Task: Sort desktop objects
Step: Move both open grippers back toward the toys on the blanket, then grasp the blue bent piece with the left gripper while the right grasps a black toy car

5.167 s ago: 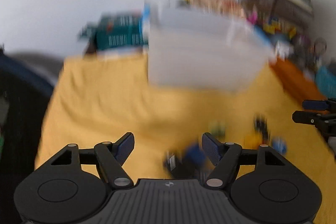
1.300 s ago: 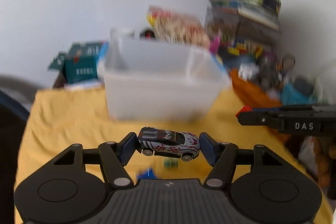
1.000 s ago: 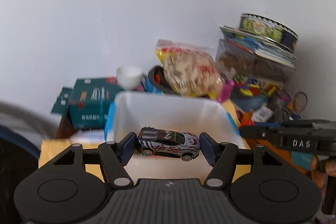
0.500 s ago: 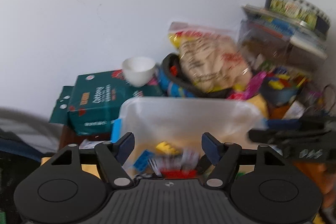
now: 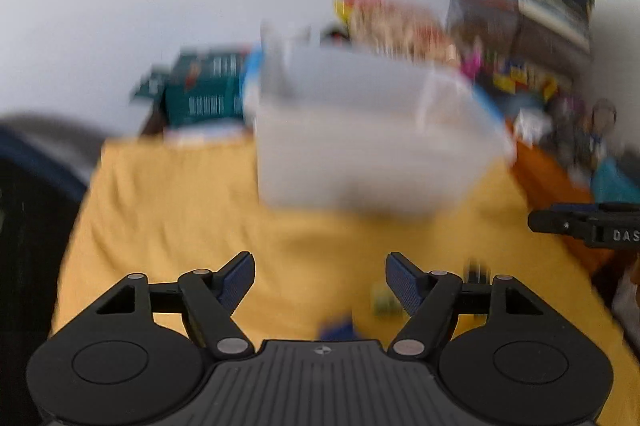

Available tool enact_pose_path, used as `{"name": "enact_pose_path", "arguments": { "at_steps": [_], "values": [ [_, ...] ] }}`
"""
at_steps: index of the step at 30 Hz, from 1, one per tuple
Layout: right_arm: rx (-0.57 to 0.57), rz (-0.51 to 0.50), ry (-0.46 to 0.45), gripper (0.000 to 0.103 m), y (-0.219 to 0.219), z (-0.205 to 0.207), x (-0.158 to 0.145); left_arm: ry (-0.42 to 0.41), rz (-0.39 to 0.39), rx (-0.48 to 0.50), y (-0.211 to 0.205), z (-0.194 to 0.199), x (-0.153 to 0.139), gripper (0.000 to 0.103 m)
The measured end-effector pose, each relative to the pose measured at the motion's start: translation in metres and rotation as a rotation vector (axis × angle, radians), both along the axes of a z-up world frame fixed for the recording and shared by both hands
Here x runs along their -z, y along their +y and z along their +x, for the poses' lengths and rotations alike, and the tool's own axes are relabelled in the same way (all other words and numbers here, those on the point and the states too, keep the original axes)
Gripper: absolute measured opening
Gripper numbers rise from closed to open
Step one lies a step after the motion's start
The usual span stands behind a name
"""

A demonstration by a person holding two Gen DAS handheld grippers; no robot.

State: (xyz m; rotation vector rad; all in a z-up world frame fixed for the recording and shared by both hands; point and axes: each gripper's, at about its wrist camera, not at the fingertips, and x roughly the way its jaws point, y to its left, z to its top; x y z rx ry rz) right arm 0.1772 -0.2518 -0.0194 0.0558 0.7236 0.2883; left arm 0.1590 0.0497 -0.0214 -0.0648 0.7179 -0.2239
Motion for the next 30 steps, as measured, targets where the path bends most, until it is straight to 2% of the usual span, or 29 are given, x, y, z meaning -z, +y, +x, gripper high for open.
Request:
{"name": "enact_pose_path", "arguments": {
  "at_steps": [3,8,19,20,21,22,23,24,27,30],
  "values": [
    [0.015,-0.016,0.049,0.061,0.000,-0.013,0.025,0.022,0.039,0.015,-0.011,-0.018,0.028,0.075],
    [0.039,-0.024,0.079,0.061,0.007,-0.013,0.041,0.050,0.071,0.028,-0.024,-0.019,0.055,0.075],
    [0.094,-0.041,0.138,0.061,0.037,0.024,0.064,0.081,0.105,0.020,-0.037,0.019,0.076,0.075],
    [0.094,-0.049,0.148,0.058,0.040,0.027,0.068,0.074,0.107,0.028,-0.038,0.020,0.077,0.075],
    [0.092,-0.053,0.154,0.056,0.042,0.029,0.071,0.064,0.114,0.033,-0.039,0.020,0.077,0.071],
    [0.094,-0.061,0.145,0.045,0.044,0.029,0.072,0.058,0.124,0.044,-0.041,0.021,0.077,0.057],
    [0.091,-0.075,0.135,0.033,0.045,0.029,0.072,0.047,0.139,0.059,-0.044,0.021,0.077,0.050],
    [0.082,-0.077,0.131,0.033,0.046,0.029,0.072,0.037,0.153,0.072,-0.046,0.021,0.077,0.046],
    [0.052,-0.071,0.116,0.033,0.045,0.026,0.069,0.024,0.149,0.116,-0.047,0.019,0.075,0.046],
    [0.042,-0.074,0.081,0.033,0.042,0.020,0.062,0.006,0.137,0.116,-0.046,0.016,0.068,0.046]
  ]
}}
